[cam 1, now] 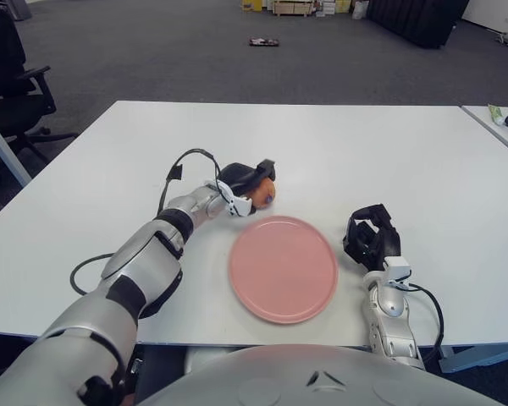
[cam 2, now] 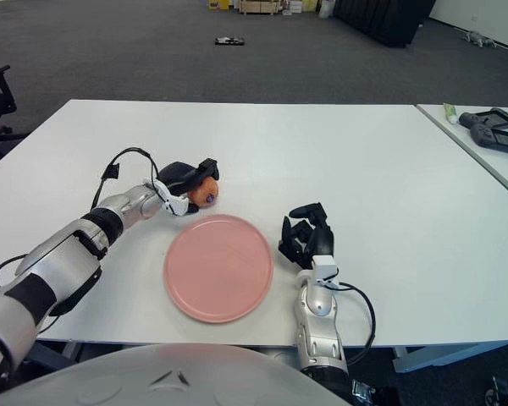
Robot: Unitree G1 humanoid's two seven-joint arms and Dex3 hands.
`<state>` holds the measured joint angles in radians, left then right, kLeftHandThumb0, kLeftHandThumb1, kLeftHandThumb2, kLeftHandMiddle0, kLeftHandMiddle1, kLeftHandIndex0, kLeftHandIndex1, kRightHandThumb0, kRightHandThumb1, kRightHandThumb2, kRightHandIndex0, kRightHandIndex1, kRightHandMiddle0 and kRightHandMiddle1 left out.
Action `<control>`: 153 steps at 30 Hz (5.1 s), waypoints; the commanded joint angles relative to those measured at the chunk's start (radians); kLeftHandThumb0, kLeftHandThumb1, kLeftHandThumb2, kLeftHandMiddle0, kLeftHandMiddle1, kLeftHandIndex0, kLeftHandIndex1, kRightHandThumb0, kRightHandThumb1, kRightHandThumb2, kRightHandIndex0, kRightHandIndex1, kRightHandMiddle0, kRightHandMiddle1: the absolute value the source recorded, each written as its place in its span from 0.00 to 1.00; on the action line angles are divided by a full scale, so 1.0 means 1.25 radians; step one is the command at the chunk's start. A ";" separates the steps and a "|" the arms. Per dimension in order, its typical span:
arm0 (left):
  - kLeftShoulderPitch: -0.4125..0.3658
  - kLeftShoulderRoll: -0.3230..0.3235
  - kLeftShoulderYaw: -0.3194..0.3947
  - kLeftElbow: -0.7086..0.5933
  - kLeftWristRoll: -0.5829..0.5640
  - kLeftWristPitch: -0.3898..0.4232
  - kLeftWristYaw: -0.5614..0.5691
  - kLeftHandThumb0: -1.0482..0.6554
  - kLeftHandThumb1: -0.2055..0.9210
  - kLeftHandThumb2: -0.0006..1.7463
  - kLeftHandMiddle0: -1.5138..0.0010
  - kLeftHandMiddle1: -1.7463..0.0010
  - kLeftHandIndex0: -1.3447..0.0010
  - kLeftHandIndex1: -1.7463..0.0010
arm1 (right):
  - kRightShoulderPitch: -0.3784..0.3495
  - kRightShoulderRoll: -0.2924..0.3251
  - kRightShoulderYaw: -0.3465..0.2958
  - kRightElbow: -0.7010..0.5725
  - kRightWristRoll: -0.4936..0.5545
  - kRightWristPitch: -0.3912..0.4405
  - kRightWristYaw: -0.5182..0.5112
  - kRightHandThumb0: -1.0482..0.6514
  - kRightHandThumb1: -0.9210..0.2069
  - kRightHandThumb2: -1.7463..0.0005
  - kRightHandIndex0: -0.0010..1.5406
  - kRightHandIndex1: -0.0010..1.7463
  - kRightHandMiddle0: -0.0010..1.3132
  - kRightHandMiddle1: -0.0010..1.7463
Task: Put the apple into the plate.
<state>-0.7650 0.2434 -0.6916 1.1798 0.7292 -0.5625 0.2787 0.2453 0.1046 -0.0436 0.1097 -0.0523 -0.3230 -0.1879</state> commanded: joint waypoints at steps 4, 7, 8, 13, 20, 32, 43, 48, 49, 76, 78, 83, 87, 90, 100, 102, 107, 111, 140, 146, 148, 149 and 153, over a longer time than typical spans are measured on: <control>0.007 0.049 0.055 -0.061 -0.025 -0.012 -0.003 0.34 0.44 0.77 0.21 0.00 0.53 0.00 | -0.013 0.003 -0.005 0.018 0.008 -0.006 0.000 0.39 0.25 0.47 0.50 1.00 0.28 1.00; 0.015 0.061 0.070 -0.091 -0.023 -0.016 0.016 0.34 0.44 0.77 0.22 0.00 0.54 0.00 | -0.013 0.002 -0.005 0.020 0.009 -0.012 0.003 0.39 0.25 0.47 0.50 1.00 0.28 1.00; 0.017 0.070 0.080 -0.112 -0.025 -0.019 0.019 0.34 0.44 0.77 0.22 0.00 0.54 0.00 | -0.013 0.001 -0.005 0.022 0.009 -0.013 0.005 0.39 0.25 0.47 0.50 1.00 0.28 1.00; 0.041 0.104 0.120 -0.208 -0.033 -0.022 0.015 0.34 0.44 0.77 0.22 0.00 0.53 0.00 | -0.015 0.002 -0.005 0.026 0.008 -0.014 0.004 0.39 0.25 0.48 0.50 1.00 0.28 1.00; 0.087 0.129 0.162 -0.313 -0.046 -0.015 -0.002 0.34 0.44 0.77 0.21 0.00 0.54 0.00 | -0.018 0.003 -0.006 0.028 0.011 -0.011 0.005 0.39 0.25 0.48 0.50 1.00 0.28 1.00; 0.200 0.157 0.221 -0.551 -0.087 0.001 -0.104 0.34 0.46 0.76 0.22 0.00 0.55 0.00 | -0.020 0.002 -0.005 0.028 0.000 -0.006 -0.004 0.39 0.26 0.47 0.50 1.00 0.29 1.00; 0.317 0.181 0.235 -0.762 -0.148 -0.041 -0.229 0.34 0.45 0.76 0.22 0.00 0.54 0.00 | -0.018 0.000 -0.002 0.020 0.002 0.001 0.004 0.39 0.25 0.47 0.50 1.00 0.28 1.00; 0.352 0.194 0.222 -0.831 -0.167 -0.079 -0.300 0.34 0.45 0.77 0.21 0.00 0.54 0.00 | -0.018 0.001 -0.003 0.022 0.010 -0.001 0.009 0.39 0.25 0.48 0.49 1.00 0.28 1.00; 0.359 0.195 0.220 -0.842 -0.170 -0.084 -0.313 0.34 0.45 0.77 0.21 0.00 0.54 0.00 | -0.019 0.001 -0.004 0.022 0.010 -0.002 0.009 0.39 0.25 0.48 0.49 1.00 0.28 1.00; 0.403 0.189 0.086 -0.761 0.011 -0.286 -0.429 0.33 0.43 0.78 0.20 0.00 0.53 0.00 | -0.017 0.000 -0.007 0.012 0.002 0.020 0.003 0.39 0.25 0.47 0.49 1.00 0.28 1.00; 0.399 0.186 0.075 -0.743 0.032 -0.287 -0.419 0.33 0.42 0.79 0.20 0.00 0.52 0.00 | -0.017 -0.001 -0.007 0.013 0.000 0.022 0.003 0.39 0.25 0.47 0.49 1.00 0.28 1.00; 0.363 0.163 0.030 -0.637 0.117 -0.288 -0.345 0.33 0.42 0.78 0.20 0.00 0.52 0.00 | -0.017 -0.002 -0.006 0.015 -0.004 0.018 0.002 0.39 0.25 0.48 0.49 1.00 0.28 1.00; 0.348 0.157 0.007 -0.600 0.163 -0.290 -0.277 0.33 0.43 0.78 0.20 0.00 0.53 0.00 | -0.017 -0.002 -0.004 0.017 -0.004 0.019 0.004 0.39 0.25 0.48 0.49 1.00 0.28 1.00; 0.342 0.157 -0.005 -0.589 0.191 -0.283 -0.227 0.34 0.44 0.77 0.20 0.00 0.53 0.00 | -0.016 0.000 -0.005 0.016 -0.001 0.020 0.003 0.39 0.24 0.48 0.49 1.00 0.28 1.00; 0.340 0.148 -0.039 -0.562 0.283 -0.257 0.012 0.50 0.34 0.84 0.39 0.00 0.56 0.02 | -0.017 -0.004 -0.006 0.021 -0.005 0.013 0.002 0.39 0.25 0.48 0.50 1.00 0.28 1.00; 0.335 0.147 -0.045 -0.561 0.288 -0.247 0.030 0.56 0.38 0.80 0.48 0.00 0.59 0.05 | -0.016 -0.004 -0.005 0.023 -0.009 0.009 -0.001 0.39 0.25 0.47 0.50 1.00 0.28 1.00; 0.323 0.147 -0.061 -0.563 0.301 -0.227 0.068 0.61 0.61 0.62 0.71 0.02 0.69 0.04 | -0.017 -0.003 -0.004 0.027 -0.013 0.005 -0.005 0.39 0.25 0.48 0.49 1.00 0.28 1.00; 0.323 0.147 -0.068 -0.563 0.302 -0.205 0.078 0.54 0.83 0.44 0.87 0.16 0.78 0.01 | -0.018 -0.003 -0.004 0.030 -0.011 0.003 -0.005 0.39 0.25 0.48 0.49 1.00 0.28 1.00; 0.361 0.156 0.031 -0.651 0.035 -0.193 -0.133 0.01 1.00 0.59 1.00 1.00 1.00 0.94 | -0.019 0.018 -0.005 -0.005 0.013 0.067 -0.024 0.38 0.27 0.46 0.47 1.00 0.29 1.00; 0.346 0.161 0.098 -0.649 -0.042 -0.209 -0.148 0.00 1.00 0.58 1.00 1.00 1.00 0.96 | -0.017 0.017 -0.001 -0.006 0.013 0.063 -0.024 0.38 0.27 0.46 0.48 1.00 0.29 1.00; 0.326 0.162 0.125 -0.624 -0.052 -0.227 -0.127 0.00 1.00 0.57 1.00 1.00 1.00 0.98 | -0.016 0.015 0.001 -0.005 0.011 0.059 -0.022 0.38 0.27 0.46 0.48 1.00 0.29 1.00; 0.321 0.161 0.135 -0.615 -0.053 -0.235 -0.118 0.00 1.00 0.57 1.00 1.00 1.00 0.99 | -0.016 0.014 0.002 -0.004 0.010 0.058 -0.021 0.38 0.27 0.46 0.48 1.00 0.29 1.00; 0.329 0.127 0.186 -0.580 -0.111 -0.286 -0.075 0.00 1.00 0.56 1.00 1.00 1.00 1.00 | -0.016 0.008 0.005 0.003 0.006 0.045 -0.015 0.38 0.26 0.47 0.48 1.00 0.29 1.00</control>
<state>-0.3300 0.4261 -0.5111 0.4217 0.6485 -0.8806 0.1426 0.2253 0.1046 -0.0393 0.1015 -0.0507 -0.2658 -0.2108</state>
